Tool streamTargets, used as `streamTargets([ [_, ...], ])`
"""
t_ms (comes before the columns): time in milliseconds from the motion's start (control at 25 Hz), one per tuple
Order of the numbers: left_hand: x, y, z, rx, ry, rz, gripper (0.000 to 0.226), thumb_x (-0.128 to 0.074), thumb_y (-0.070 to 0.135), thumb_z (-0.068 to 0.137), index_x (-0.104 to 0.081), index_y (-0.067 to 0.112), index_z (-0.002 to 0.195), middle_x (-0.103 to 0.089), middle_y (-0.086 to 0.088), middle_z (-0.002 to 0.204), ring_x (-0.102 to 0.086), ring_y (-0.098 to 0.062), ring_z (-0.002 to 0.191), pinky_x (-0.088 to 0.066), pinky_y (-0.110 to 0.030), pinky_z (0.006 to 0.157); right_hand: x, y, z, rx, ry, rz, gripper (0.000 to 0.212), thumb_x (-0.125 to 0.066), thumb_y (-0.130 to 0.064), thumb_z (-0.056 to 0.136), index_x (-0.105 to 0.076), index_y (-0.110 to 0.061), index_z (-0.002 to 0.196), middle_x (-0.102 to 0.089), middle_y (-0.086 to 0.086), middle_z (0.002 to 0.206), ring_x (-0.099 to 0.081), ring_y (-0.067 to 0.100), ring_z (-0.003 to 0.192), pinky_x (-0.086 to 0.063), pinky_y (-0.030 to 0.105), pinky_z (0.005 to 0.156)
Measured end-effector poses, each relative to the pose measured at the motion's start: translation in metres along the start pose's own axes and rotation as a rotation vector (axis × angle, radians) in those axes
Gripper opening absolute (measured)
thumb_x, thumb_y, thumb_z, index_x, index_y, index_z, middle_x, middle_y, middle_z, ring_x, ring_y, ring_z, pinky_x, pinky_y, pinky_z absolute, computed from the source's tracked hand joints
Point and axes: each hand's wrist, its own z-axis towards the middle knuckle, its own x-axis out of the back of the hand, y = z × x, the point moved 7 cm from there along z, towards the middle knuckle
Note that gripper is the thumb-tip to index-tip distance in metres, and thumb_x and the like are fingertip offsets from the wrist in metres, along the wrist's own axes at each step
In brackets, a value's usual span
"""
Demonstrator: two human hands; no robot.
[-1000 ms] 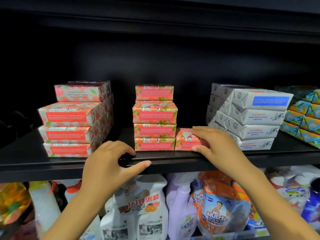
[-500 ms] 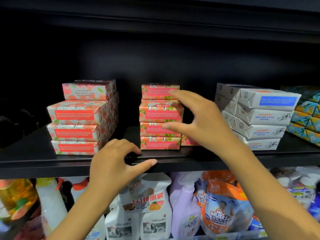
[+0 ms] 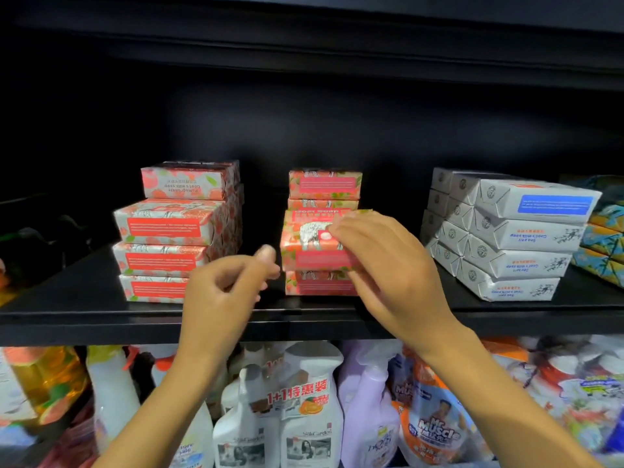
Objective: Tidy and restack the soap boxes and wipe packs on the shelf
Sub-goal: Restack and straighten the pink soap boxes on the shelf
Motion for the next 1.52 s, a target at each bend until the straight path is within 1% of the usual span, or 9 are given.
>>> streamTargets([
  [120,-0.016,-0.001,0.006,0.242,-0.228,-0.201,0.062,-0.056,0.069,0.062,-0.071,0.009,0.069,-0.063,-0.008,0.056,-0.057,-0.015,0.047,-0.044,-0.02,0.044,0.008,-0.023,-0.007,0.16,0.139,-0.039,0.021,-0.057,-0.006,0.091,-0.066,0.003,0.108,-0.066,0.016,0.11,-0.061,0.03,0.107,-0.047,0.044,0.093],
  [280,-0.024,0.008,0.001,0.166,-0.308,-0.259,0.038,-0.072,0.044,0.065,-0.073,0.008,0.077,-0.071,-0.01,0.072,-0.068,-0.022,0.066,-0.055,-0.029,0.06,0.012,-0.035,-0.012,0.223,0.128,-0.02,0.026,-0.069,-0.011,0.085,-0.067,-0.001,0.109,-0.066,0.014,0.111,-0.06,0.028,0.109,-0.048,0.042,0.092],
  [440,-0.023,0.022,-0.001,0.0,-0.262,-0.213,0.023,-0.079,0.023,0.07,-0.073,0.011,0.088,-0.073,0.004,0.073,-0.066,-0.006,0.063,-0.048,-0.012,0.057,0.03,-0.003,-0.007,-0.182,0.058,0.217,0.059,-0.068,-0.039,0.081,-0.053,-0.007,0.128,-0.053,-0.001,0.129,-0.046,0.011,0.124,-0.036,0.025,0.105],
  [600,-0.03,0.027,-0.002,-0.077,-0.3,-0.155,0.039,-0.079,0.028,0.068,-0.068,0.018,0.103,-0.073,0.006,0.099,-0.069,-0.01,0.092,-0.053,-0.017,0.074,0.021,0.019,-0.005,-0.563,-0.135,0.629,0.067,-0.075,-0.044,0.067,-0.042,-0.041,0.126,-0.056,-0.036,0.113,-0.053,-0.012,0.107,-0.042,0.006,0.085],
  [800,-0.037,0.027,-0.001,-0.104,-0.326,-0.24,0.047,-0.078,0.029,0.066,-0.064,0.016,0.108,-0.071,0.003,0.107,-0.066,-0.015,0.102,-0.052,-0.022,0.081,0.022,0.021,-0.008,-0.572,-0.102,0.678,0.044,-0.08,-0.017,0.067,-0.059,-0.024,0.106,-0.064,-0.018,0.099,-0.062,0.001,0.093,-0.049,0.013,0.072],
  [960,-0.037,0.018,0.004,0.053,-0.377,-0.305,0.076,-0.082,0.059,0.048,-0.066,0.02,0.111,-0.069,-0.002,0.11,-0.065,-0.02,0.105,-0.054,-0.031,0.08,0.033,0.008,-0.007,-0.338,0.024,0.496,0.044,-0.072,0.012,0.064,-0.06,-0.011,0.1,-0.064,-0.007,0.103,-0.059,0.002,0.101,-0.044,0.011,0.082],
  [1080,-0.042,0.028,0.0,-0.037,-0.436,-0.25,0.051,-0.082,0.037,0.052,-0.07,0.022,0.099,-0.073,0.0,0.098,-0.07,-0.015,0.092,-0.053,-0.02,0.071,0.03,0.001,-0.008,-0.223,0.045,0.452,0.044,-0.063,0.019,0.061,-0.056,-0.001,0.099,-0.06,0.006,0.109,-0.054,0.007,0.11,-0.04,0.015,0.094],
  [1320,-0.038,0.048,-0.005,-0.315,-0.415,-0.094,0.063,-0.084,0.025,0.058,-0.055,0.02,0.114,-0.064,0.008,0.112,-0.062,-0.012,0.108,-0.051,-0.019,0.084,0.022,0.016,-0.011,-0.404,-0.237,0.623,0.094,-0.083,-0.033,0.062,-0.03,-0.03,0.14,-0.039,-0.013,0.141,-0.041,0.001,0.128,-0.037,0.017,0.101],
  [1520,-0.048,0.043,-0.01,-0.417,-0.454,0.0,0.065,-0.083,0.03,0.063,-0.053,0.022,0.12,-0.054,0.007,0.123,-0.052,-0.021,0.121,-0.049,-0.03,0.094,0.021,0.026,-0.004,-0.463,-0.339,0.471,0.076,-0.084,-0.032,0.058,-0.055,-0.021,0.127,-0.052,-0.022,0.114,-0.049,-0.011,0.105,-0.037,0.003,0.085],
])
